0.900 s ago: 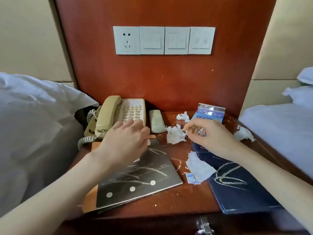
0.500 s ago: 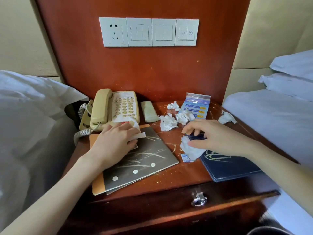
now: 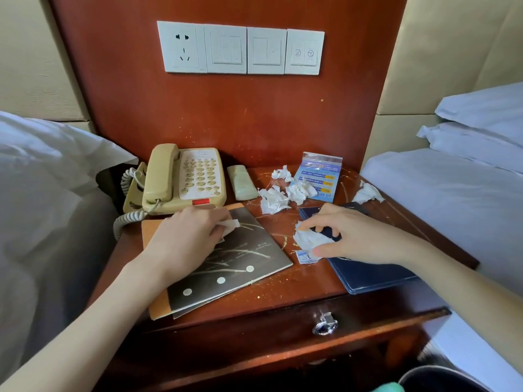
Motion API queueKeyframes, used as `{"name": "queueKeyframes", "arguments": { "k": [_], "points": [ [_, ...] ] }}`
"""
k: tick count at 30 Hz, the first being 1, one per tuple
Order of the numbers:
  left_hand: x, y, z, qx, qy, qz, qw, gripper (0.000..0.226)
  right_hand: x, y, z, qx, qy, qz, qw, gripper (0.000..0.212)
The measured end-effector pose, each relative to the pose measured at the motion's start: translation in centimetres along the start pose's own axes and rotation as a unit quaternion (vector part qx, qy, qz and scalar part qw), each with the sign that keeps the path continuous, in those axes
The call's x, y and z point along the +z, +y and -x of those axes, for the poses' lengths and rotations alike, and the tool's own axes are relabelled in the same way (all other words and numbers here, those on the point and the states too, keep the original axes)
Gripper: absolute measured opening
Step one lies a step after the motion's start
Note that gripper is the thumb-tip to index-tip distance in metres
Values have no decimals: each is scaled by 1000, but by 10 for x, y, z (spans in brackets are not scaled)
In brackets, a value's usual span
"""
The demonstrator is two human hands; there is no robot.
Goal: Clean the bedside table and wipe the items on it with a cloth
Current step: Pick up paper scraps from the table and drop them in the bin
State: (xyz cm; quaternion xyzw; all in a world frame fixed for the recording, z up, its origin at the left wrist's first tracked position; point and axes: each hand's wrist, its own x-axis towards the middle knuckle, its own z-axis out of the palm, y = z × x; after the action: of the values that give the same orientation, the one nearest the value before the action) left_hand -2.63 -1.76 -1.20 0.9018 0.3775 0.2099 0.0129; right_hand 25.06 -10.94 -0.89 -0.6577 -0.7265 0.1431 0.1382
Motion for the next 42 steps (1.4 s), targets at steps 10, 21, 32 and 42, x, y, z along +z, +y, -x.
{"name": "queueKeyframes", "arguments": {
  "k": [10,21,32,42],
  "points": [
    [-4,15,5,12,17,43,999,13,3,-10,-6,5,70,-25,997,8],
    [-8,15,9,-7,38,60,997,14,17,-30,19,-22,73,-51,996,24],
    [-7,34,15,34,112,142,983,12,15,-33,28,-18,103,-43,994,9],
    [8,115,0,34,64,398,915,18,-3,-1,108,49,308,-150,938,8]
  ]
}}
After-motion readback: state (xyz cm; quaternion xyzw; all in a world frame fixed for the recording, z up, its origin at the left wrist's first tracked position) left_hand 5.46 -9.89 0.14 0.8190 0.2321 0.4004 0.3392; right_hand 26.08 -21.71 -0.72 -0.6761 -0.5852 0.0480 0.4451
